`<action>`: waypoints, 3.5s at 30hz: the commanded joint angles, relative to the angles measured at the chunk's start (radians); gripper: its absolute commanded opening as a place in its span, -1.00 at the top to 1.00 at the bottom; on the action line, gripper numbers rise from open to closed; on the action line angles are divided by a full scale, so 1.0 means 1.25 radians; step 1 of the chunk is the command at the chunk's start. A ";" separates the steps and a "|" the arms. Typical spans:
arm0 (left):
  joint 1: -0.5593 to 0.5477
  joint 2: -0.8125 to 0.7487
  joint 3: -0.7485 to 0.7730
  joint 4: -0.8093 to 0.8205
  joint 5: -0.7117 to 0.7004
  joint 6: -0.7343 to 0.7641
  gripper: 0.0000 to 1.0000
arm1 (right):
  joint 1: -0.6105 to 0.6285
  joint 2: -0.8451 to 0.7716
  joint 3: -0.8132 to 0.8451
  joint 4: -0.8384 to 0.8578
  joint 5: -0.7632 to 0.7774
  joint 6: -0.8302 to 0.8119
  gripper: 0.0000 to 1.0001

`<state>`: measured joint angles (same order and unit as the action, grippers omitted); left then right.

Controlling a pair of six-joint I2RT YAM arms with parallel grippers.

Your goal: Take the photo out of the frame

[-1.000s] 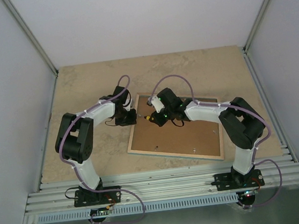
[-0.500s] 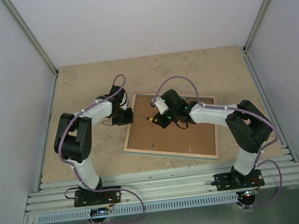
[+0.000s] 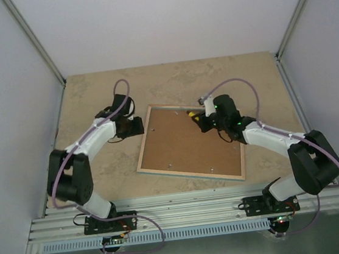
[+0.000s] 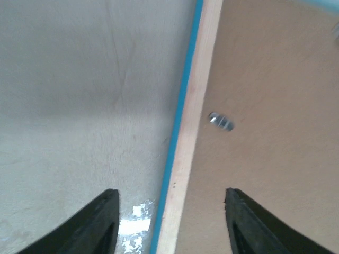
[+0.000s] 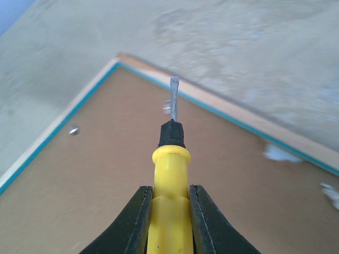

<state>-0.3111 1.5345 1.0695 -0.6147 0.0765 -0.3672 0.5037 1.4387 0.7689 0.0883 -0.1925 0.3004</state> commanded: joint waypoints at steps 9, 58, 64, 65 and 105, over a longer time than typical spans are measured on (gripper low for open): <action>0.003 -0.386 -0.093 0.066 -0.200 -0.027 -0.98 | -0.235 -0.114 -0.117 -0.036 0.209 0.111 0.99; 0.003 -0.659 -0.187 0.141 -0.268 -0.053 -0.99 | -0.547 -0.114 -0.164 -0.190 0.194 0.171 0.38; 0.003 -0.592 -0.179 0.122 -0.221 -0.049 -0.99 | -0.526 -0.196 -0.138 -0.314 0.091 0.100 0.20; 0.003 -0.578 -0.176 0.118 -0.210 -0.049 -0.99 | -0.518 -0.211 -0.138 -0.335 0.078 0.092 0.18; 0.003 -0.220 -0.124 0.035 -0.004 -0.006 -0.99 | -0.300 0.151 0.044 -0.257 0.077 0.030 0.99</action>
<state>-0.3111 1.2041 0.8749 -0.5510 0.0330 -0.3923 0.1268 1.5539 0.7601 -0.3153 -0.0731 0.3782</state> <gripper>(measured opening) 0.996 0.166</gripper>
